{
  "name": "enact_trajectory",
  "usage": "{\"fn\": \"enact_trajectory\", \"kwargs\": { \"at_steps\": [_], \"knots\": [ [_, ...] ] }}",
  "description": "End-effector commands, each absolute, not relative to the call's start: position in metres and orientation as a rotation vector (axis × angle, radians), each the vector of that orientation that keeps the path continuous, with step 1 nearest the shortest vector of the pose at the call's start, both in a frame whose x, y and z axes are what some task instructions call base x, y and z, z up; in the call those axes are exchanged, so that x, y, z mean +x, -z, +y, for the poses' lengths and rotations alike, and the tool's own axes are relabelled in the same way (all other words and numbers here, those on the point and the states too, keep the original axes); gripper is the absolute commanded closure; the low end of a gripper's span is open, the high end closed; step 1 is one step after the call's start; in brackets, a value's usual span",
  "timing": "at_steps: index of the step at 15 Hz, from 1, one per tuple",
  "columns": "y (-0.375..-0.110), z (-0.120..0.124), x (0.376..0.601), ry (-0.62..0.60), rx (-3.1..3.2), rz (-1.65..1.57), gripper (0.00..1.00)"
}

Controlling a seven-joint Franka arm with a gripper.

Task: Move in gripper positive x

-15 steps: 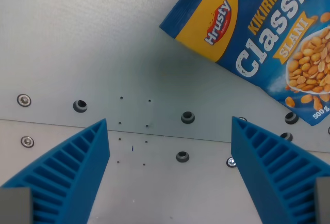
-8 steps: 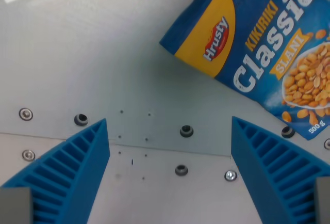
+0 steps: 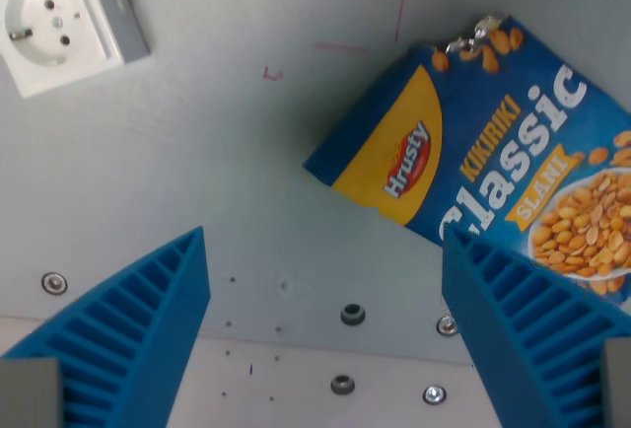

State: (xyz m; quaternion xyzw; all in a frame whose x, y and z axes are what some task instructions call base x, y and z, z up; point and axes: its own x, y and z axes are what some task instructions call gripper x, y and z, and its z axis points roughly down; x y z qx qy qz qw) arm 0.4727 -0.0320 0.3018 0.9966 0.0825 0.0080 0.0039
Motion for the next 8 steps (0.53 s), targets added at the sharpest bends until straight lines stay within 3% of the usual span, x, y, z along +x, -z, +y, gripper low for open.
{"fn": "enact_trajectory", "kwargs": {
  "at_steps": [1, 8],
  "knots": [
    [-0.304, -0.027, 0.489, 0.009, 3.132, 0.241, 0.00],
    [-0.304, -0.022, 0.523, 0.009, 3.132, 0.241, 0.00]
  ]
}}
